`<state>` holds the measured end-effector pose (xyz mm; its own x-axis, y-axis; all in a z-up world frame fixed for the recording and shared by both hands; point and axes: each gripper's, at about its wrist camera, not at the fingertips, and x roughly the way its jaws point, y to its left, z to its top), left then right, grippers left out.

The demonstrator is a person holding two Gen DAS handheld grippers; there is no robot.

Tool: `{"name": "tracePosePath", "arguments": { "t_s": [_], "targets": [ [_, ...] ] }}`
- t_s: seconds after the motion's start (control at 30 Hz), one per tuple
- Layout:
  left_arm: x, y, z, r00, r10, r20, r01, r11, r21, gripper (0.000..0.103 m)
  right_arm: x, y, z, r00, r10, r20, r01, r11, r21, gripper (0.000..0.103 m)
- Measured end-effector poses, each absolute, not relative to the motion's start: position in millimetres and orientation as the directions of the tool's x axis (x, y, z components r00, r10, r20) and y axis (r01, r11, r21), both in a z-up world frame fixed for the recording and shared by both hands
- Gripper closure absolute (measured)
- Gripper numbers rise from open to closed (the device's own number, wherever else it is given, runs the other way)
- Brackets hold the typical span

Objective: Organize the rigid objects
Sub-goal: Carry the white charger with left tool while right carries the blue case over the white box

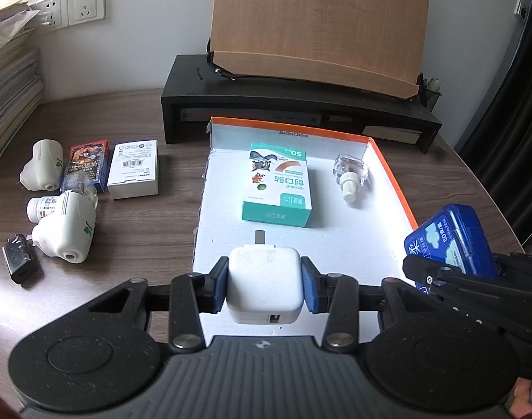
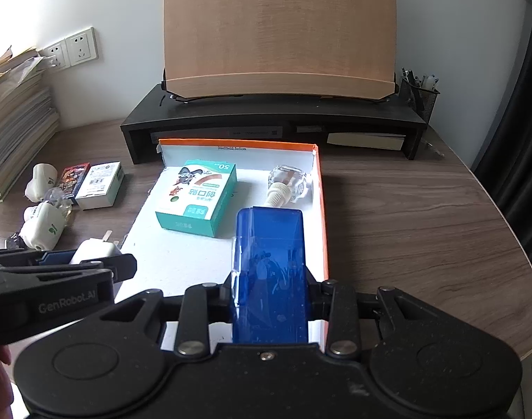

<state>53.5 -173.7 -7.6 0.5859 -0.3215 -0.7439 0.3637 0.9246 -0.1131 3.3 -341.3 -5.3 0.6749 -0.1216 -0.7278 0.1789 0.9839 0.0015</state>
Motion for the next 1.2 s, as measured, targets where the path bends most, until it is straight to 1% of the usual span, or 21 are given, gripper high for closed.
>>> {"name": "tracePosePath", "arguments": {
  "t_s": [1.2],
  "targets": [
    [66.8, -174.0, -19.1, 0.548, -0.325, -0.771, 0.397, 0.912, -0.102, 0.060, 15.0, -337.2, -18.7, 0.639, -0.130, -0.759, 0.203, 0.979, 0.004, 0.062]
  ]
}}
